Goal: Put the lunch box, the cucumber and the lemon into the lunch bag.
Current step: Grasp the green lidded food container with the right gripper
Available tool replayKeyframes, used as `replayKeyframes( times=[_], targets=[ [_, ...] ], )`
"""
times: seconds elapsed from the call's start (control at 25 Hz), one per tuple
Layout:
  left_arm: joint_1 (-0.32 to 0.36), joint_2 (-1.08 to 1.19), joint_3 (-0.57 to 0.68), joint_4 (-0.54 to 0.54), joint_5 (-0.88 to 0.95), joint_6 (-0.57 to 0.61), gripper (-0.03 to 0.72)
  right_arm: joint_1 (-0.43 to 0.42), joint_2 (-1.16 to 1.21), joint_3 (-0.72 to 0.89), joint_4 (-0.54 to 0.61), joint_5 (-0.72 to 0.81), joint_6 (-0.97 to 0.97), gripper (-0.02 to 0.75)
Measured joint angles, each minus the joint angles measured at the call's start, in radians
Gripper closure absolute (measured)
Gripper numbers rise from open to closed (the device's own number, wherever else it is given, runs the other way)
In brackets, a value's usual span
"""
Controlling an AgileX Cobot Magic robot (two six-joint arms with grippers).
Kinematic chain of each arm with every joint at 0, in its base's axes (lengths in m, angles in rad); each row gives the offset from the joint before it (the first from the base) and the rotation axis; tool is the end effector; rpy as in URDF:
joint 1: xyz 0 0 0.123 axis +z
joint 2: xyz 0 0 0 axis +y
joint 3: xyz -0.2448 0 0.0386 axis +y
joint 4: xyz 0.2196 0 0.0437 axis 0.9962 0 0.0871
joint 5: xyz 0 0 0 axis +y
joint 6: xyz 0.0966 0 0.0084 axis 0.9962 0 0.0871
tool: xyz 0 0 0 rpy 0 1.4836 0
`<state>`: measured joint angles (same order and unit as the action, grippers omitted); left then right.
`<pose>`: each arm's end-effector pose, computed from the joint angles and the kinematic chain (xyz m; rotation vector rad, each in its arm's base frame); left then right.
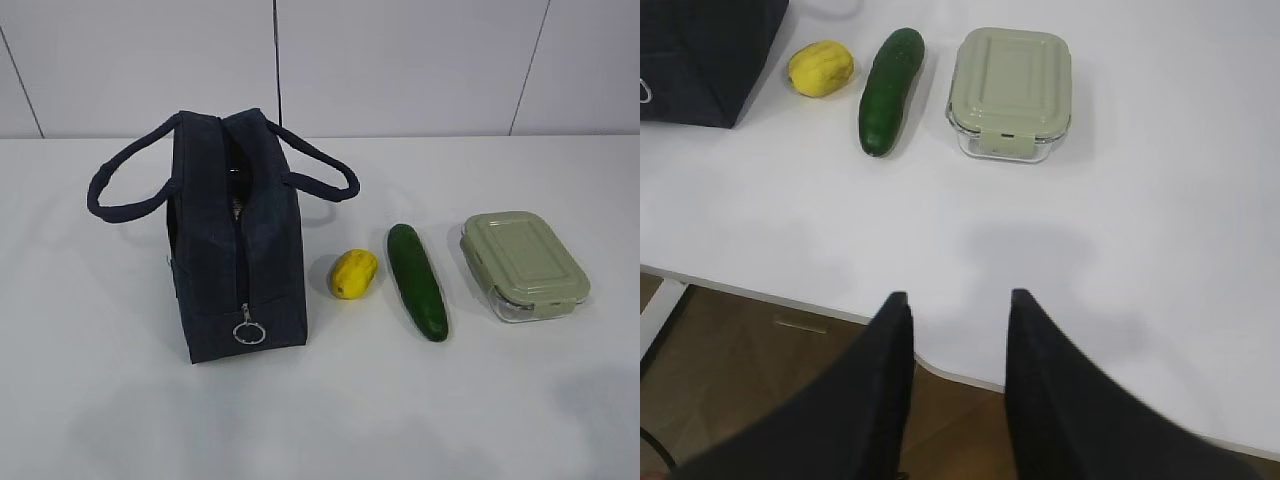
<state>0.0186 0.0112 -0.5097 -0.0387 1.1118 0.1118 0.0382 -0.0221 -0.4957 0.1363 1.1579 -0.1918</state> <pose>0.0115 -0.0032 0.2590 0.1006 2.0940 0.0320 0.0051 0.0123 0.2526 -0.2586 2.1005 0.0736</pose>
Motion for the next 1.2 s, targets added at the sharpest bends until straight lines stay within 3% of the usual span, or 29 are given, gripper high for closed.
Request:
replayKeyframes(
  times=[1.2],
  targets=[
    [0.000,0.000,0.000,0.000,0.000,0.000,0.449,0.000,0.000,0.000,0.000,0.000,0.000,0.495]
  ],
)
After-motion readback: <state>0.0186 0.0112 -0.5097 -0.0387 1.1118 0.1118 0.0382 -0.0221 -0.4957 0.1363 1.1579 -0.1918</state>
